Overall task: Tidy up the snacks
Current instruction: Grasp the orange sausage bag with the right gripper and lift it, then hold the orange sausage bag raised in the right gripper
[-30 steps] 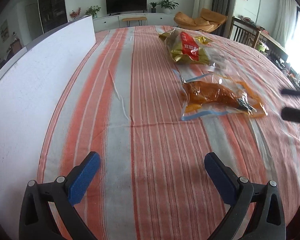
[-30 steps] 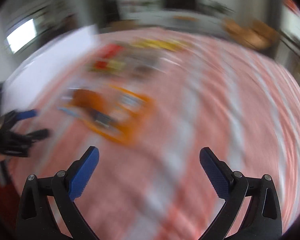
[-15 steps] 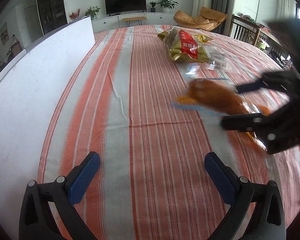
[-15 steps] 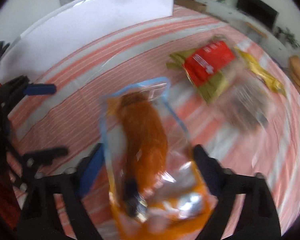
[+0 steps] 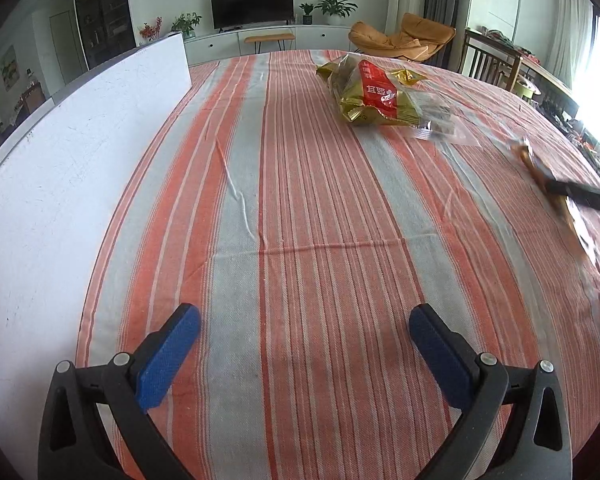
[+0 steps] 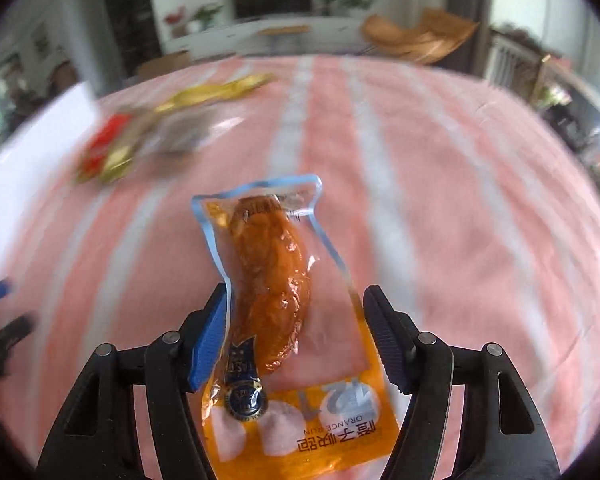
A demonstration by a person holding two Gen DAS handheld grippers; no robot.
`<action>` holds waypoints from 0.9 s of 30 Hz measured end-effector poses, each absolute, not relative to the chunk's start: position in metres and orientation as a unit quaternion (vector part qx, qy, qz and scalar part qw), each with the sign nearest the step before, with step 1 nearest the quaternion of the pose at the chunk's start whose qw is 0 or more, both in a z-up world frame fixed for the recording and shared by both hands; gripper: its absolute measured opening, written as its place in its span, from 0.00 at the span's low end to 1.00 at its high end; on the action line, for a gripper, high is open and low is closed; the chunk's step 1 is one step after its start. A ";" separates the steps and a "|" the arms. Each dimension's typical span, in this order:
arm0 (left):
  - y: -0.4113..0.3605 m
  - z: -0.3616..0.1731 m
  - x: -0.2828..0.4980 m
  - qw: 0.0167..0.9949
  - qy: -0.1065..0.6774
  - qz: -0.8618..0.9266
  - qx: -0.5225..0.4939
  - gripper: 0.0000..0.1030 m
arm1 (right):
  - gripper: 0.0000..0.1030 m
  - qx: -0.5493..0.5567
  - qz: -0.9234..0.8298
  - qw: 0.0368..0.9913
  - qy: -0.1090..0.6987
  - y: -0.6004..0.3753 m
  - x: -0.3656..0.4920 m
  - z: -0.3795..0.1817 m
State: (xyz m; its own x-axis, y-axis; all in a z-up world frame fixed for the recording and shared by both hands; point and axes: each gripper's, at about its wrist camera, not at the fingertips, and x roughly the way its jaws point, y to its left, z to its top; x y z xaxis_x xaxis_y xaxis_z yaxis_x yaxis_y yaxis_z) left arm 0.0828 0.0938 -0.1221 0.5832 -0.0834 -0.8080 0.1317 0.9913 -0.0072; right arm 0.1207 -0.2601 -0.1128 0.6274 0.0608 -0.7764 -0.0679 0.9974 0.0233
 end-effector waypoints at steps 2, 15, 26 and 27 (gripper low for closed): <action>0.094 -0.122 0.083 0.889 0.452 -0.060 0.027 1.00 | 0.74 0.002 0.014 0.907 0.420 -0.274 0.140 -0.114; 0.094 -0.122 0.083 0.890 0.452 -0.058 0.026 1.00 | 0.99 0.000 0.009 0.897 0.443 -0.270 0.146 -0.120; 0.094 -0.122 0.083 0.890 0.452 -0.058 0.026 1.00 | 0.99 -0.001 0.009 0.896 0.444 -0.267 0.150 -0.121; 0.094 -0.122 0.083 0.890 0.452 -0.058 0.026 1.00 | 0.99 -0.001 0.009 0.896 0.443 -0.267 0.150 -0.122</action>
